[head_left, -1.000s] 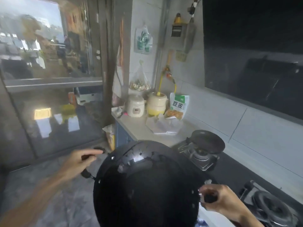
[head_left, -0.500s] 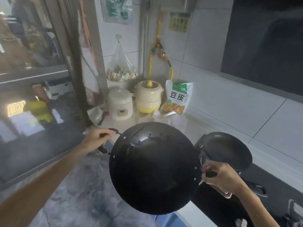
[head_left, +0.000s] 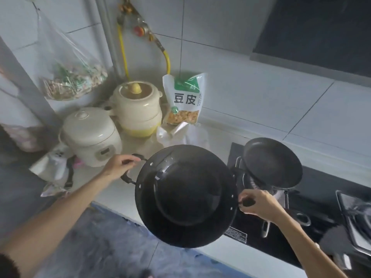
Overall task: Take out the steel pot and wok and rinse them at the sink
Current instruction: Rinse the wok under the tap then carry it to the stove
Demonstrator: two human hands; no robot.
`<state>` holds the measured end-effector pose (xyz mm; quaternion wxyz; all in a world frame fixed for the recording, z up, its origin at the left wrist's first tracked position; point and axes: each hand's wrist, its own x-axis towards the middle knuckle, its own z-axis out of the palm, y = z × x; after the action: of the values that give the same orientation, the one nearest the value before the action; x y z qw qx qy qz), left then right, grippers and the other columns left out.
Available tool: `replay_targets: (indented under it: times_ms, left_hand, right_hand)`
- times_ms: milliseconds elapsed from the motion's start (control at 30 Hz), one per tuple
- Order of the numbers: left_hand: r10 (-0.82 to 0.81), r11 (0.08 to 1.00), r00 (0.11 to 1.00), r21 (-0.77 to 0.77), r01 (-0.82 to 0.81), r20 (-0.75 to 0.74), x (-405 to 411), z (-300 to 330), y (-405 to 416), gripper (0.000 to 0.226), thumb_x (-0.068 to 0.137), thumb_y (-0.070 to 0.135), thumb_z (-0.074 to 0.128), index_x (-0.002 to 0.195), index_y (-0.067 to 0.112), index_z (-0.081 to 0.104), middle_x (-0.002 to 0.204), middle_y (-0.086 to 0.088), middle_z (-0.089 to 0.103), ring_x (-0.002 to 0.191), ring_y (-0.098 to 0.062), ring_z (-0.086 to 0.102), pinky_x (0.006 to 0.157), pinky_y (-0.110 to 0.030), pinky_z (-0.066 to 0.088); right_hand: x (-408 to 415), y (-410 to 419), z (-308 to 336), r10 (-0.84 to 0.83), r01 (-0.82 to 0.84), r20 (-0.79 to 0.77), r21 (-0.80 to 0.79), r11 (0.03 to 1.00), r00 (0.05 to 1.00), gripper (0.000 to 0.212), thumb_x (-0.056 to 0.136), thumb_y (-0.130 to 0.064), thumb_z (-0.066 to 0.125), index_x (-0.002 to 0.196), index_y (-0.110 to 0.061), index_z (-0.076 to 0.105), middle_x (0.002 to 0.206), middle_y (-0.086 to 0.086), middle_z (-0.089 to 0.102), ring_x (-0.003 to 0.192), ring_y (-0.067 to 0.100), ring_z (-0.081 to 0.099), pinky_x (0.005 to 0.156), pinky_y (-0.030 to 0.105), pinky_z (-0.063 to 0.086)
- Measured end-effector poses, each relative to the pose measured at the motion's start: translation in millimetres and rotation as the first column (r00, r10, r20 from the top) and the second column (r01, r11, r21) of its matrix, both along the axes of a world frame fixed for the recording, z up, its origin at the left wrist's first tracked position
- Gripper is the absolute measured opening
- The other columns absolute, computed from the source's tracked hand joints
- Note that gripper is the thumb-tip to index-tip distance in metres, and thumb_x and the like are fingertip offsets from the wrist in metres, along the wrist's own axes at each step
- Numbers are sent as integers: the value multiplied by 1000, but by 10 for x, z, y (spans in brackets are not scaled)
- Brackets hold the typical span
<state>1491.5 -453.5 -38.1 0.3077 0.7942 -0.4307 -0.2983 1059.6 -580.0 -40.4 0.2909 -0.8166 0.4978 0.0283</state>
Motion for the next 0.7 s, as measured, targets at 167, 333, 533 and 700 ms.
replay_targets:
  times_ms: [167,333,533,700]
  left_hand:
    - [-31,998,998,53,34,-57,124,-232,-254,23,90,4,56,99,18,72,65,-4,63,58,-18,54,65,-27,42]
    - [-83,991,996,98,86,-40,160,-386,-322,26,92,2,51,108,13,69,57,0,53,56,-13,51,53,-10,37]
    - [-120,986,992,110,124,-37,203,-544,-320,27,92,4,51,108,18,68,71,9,60,62,-5,56,55,-8,40]
    - [-168,979,985,110,172,-46,258,-537,-392,30,93,3,49,108,22,66,96,-1,69,73,-9,63,62,-7,42]
  right_hand:
    - [73,-59,-188,-24,25,-47,4,1000,999,16,63,-42,65,79,-46,62,76,-29,67,70,-4,63,70,23,53]
    - [101,1,-197,-45,45,-101,-1,999,994,13,64,-44,61,74,-50,57,79,-28,67,68,-3,59,64,15,47]
    - [146,124,-277,-114,115,-116,-3,993,987,14,62,-45,58,73,-50,53,82,-28,66,72,0,60,64,13,46]
    - [124,185,-350,-116,118,-161,3,993,980,14,64,-45,58,76,-51,52,81,-17,68,62,4,58,65,21,51]
